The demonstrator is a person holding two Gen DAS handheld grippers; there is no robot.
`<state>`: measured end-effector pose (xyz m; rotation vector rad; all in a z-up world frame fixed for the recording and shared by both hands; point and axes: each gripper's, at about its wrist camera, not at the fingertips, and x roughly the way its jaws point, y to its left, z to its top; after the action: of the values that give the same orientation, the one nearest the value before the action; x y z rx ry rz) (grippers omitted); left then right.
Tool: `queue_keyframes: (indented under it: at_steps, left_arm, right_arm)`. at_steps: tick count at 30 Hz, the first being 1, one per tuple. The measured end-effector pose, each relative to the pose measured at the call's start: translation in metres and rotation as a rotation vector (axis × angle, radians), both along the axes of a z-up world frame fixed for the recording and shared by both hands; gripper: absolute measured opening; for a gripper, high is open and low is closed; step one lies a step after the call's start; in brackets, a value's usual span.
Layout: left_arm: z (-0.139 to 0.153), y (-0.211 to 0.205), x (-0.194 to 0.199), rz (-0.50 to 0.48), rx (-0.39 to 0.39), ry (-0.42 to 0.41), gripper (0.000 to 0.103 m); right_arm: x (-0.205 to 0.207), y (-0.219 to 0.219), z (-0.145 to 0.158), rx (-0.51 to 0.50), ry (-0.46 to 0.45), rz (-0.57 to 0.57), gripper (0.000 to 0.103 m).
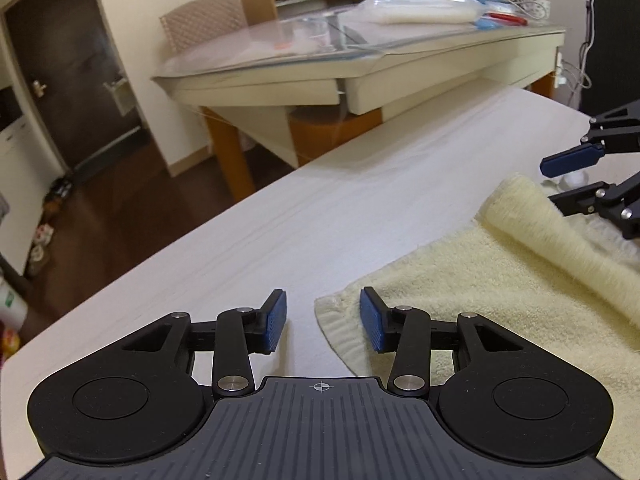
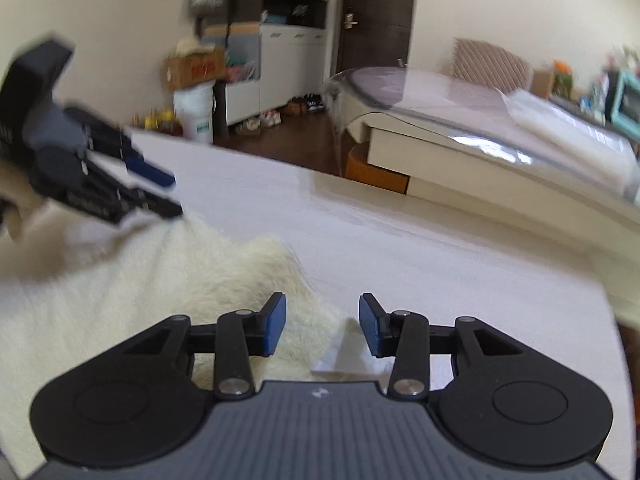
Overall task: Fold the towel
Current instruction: 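Open both grippers, releasing the unfolded towel on the table, then move the right gripper to a towel corner and grasp it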
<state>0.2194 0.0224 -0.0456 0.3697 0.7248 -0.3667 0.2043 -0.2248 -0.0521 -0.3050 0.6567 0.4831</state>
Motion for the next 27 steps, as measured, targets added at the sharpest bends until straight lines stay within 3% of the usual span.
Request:
queue_keyframes:
  at_steps: [4,9,14,21,27]
  left_arm:
    - [0.0,0.001,0.004,0.027,0.021,-0.018,0.046]
    - [0.001,0.015,0.013,0.078,0.008,-0.01,0.048]
    - [0.001,0.014,0.005,0.101,0.081,-0.038,0.046]
    - [0.002,0.026,-0.008,0.125,0.056,-0.036,0.046]
    - [0.001,0.024,-0.011,0.123,0.048,-0.04,0.043]
  right_arm:
    - [0.002,-0.011,-0.002,-0.088,-0.034,-0.06,0.044]
    - [0.016,-0.032,-0.002,-0.092,-0.04,-0.134,0.046]
    - [0.022,-0.027,-0.002,-0.129,-0.063,-0.109,0.041]
    - [-0.009,-0.027,0.015,-0.047,-0.027,-0.042,0.046]
    - [-0.014,-0.016,0.005,-0.145,-0.033,-0.016,0.046]
